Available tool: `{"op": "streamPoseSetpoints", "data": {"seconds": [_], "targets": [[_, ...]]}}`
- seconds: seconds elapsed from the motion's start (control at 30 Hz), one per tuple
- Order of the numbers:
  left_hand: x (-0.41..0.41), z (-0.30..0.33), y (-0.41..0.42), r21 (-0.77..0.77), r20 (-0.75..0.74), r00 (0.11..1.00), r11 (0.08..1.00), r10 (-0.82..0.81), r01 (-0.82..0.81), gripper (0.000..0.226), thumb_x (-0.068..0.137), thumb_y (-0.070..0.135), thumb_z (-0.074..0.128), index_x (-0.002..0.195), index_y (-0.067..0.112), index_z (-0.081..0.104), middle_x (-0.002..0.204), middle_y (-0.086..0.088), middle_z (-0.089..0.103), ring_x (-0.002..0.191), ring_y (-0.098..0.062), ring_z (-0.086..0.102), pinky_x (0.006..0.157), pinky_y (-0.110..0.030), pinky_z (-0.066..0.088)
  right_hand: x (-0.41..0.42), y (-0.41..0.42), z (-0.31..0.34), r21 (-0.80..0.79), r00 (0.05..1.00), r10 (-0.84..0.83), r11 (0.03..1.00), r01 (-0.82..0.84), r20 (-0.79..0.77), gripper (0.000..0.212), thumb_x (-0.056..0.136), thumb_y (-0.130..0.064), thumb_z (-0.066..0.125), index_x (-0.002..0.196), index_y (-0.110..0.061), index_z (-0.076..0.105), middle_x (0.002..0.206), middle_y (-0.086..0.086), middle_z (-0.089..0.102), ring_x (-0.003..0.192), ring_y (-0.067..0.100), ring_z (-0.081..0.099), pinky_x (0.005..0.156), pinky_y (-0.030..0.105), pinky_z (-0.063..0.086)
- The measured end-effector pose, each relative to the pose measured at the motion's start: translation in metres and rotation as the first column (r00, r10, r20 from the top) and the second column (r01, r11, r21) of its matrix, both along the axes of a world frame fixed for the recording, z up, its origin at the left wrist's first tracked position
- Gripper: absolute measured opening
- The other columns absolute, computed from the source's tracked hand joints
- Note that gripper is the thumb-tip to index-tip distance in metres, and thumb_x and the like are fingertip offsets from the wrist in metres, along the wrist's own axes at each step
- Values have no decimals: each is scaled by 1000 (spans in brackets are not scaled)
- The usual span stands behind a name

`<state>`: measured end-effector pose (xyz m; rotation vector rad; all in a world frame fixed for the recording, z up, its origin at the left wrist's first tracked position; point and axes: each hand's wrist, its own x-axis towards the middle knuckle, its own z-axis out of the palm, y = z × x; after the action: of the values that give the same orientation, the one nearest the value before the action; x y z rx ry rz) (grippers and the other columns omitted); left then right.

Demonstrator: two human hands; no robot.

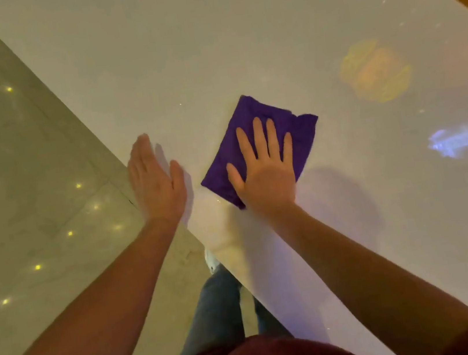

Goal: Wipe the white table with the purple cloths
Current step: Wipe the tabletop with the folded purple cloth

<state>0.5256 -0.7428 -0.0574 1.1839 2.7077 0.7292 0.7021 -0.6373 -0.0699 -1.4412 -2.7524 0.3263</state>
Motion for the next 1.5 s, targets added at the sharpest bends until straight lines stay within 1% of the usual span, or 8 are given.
{"op": "streamPoseSetpoints", "data": {"seconds": [0.13, 0.27, 0.37, 0.57, 0.87, 1.27, 1.4, 1.5], "targets": [[-103, -2, 56, -189, -150, 989, 981, 8, -36, 66, 104, 29, 42, 160, 0, 23, 167, -21, 23, 156, -38, 19, 127, -50, 14, 32, -50, -1, -28, 997, -75, 997, 76, 34, 71, 108, -59, 31, 166, -19, 29, 175, 16, 23, 163, 40, 14, 129, 64, 14], [-162, -17, 89, -272, -161, 987, 962, -11, -33, 70, 104, 44, 24, 157, -1, 29, 165, -24, 28, 155, -42, 21, 126, -56, 16, 9, -48, -2, -33, 990, -116, 992, 119, 83, 73, 106, -61, 31, 166, -18, 29, 175, 16, 22, 163, 41, 13, 130, 64, 10], [-169, -31, 91, -257, -175, 978, 964, -117, 70, 67, 106, 45, 27, 155, 0, 32, 163, -26, 30, 154, -43, 22, 126, -56, 15, -32, -32, -3, -17, 991, -114, 993, 116, 76, 74, 105, -61, 33, 165, -17, 29, 175, 17, 21, 163, 41, 12, 129, 65, 11], [-171, -32, 90, -199, -167, 980, 977, -106, 72, 65, 109, 45, 25, 156, 0, 30, 163, -23, 31, 155, -38, 22, 128, -51, 13, -145, 32, -5, 27, 999, -10, 1000, 9, 46, 78, 104, -61, 32, 166, -15, 28, 174, 21, 21, 162, 44, 12, 127, 68, 12], [-171, -32, 90, -221, -164, 981, 973, -101, 64, 66, 109, 47, 20, 159, 5, 27, 168, -16, 25, 158, -31, 15, 130, -47, 11, -268, 130, -2, 6, 995, -79, 997, 79, 54, 76, 106, -60, 20, 168, -17, 23, 176, 18, 18, 163, 42, 11, 130, 64, 6], [-153, -7, 90, -168, -94, 969, 963, -227, 209, 68, 106, 42, 32, 158, -2, 26, 168, -21, 20, 158, -37, 11, 128, -56, 8, -39, -26, -1, -23, 977, -192, 981, 195, 96, 72, 106, -67, 27, 167, -29, 26, 177, 7, 19, 165, 32, 8, 130, 63, 9], [-101, 8, 133, -80, -59, 939, 939, -338, 333, 67, 103, 34, 41, 157, -2, 29, 168, -20, 21, 158, -38, 13, 128, -54, 10, -23, 10, -2, 10, 941, -328, 945, 328, 82, 72, 104, -67, 31, 164, -29, 33, 177, 8, 20, 165, 32, 8, 130, 62, 9], [-54, 2, 155, -168, -8, 961, 948, -277, 272, 65, 104, 32, 44, 159, 1, 28, 169, -19, 20, 158, -36, 13, 128, -53, 11, -29, 70, 2, 40, 887, -458, 889, 456, 64, 74, 102, -67, 30, 164, -26, 35, 176, 13, 21, 163, 37, 14, 129, 64, 13]]}}
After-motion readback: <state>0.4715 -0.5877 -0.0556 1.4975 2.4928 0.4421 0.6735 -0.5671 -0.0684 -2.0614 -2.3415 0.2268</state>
